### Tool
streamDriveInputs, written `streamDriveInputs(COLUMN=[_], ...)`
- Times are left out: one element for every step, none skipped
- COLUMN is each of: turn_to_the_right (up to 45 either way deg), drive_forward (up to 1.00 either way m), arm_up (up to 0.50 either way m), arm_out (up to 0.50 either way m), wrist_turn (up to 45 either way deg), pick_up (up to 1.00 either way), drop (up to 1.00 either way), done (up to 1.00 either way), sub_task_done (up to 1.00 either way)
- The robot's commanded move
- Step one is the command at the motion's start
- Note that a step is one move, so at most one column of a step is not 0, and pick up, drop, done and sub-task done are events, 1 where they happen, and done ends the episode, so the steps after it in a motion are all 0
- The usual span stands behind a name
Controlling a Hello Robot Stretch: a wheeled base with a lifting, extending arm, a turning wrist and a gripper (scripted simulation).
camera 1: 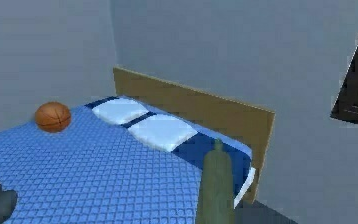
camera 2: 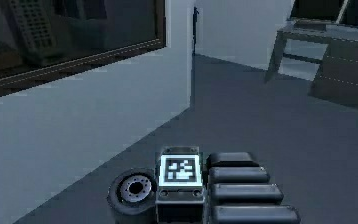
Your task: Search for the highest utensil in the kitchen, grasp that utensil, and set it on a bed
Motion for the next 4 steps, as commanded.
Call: streamDriveInputs(turn_to_the_right=[-45.0, -45.0, 45.0, 45.0], drive_forward=[0.00, 0.00, 0.00, 0.00], arm_up=[0.00, 0.00, 0.00, 0.00], arm_out=[0.00, 0.00, 0.00, 0.00], wrist_turn=[0.0, 0.0, 0.0, 0.0], pick_up=[0.00, 0.00, 0.00, 0.00], drop=[0.00, 0.00, 0.00, 0.00], done=[0.00, 0.00, 0.00, 0.00], sub_task_done=[0.00, 0.00, 0.00, 0.00])
